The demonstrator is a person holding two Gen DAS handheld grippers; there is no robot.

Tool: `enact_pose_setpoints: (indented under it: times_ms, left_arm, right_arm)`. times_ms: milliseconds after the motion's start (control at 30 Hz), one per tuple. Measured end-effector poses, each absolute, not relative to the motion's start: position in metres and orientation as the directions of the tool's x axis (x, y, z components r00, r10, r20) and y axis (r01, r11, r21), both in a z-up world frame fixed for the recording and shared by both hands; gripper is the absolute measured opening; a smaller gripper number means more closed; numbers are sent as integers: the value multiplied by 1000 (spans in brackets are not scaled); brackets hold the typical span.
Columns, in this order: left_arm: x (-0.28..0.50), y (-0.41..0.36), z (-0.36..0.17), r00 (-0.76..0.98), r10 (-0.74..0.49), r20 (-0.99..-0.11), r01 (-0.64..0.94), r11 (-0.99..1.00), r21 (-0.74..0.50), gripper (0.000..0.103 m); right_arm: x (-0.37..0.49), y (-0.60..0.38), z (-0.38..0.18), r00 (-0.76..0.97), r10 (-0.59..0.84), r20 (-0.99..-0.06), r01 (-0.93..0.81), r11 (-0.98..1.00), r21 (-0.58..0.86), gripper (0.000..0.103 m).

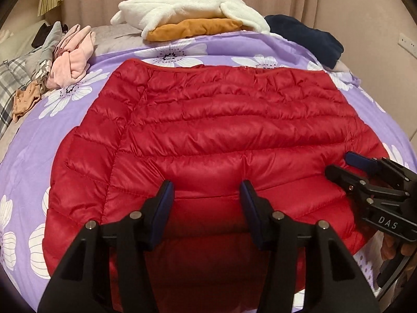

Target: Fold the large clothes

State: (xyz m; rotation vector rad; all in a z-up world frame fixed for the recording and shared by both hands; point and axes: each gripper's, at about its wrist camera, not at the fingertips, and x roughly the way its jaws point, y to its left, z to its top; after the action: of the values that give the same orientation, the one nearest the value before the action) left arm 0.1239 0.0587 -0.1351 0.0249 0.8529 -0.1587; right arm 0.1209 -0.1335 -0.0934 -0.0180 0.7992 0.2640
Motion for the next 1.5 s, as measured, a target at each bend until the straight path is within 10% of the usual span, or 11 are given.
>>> enact_pose_setpoints:
  times_ms: [1233, 1500]
  left_arm:
    - [76, 137, -139, 625, -98, -774, -56, 984, -169, 56]
    - [44, 158, -117, 643, -62, -764, -147, 968, -202, 78]
  right_arm:
    - [70, -190, -98, 676, 194, -711, -87, 979, 184, 63]
    - [56, -194, -77, 697, 193, -690, -78, 978, 195, 63]
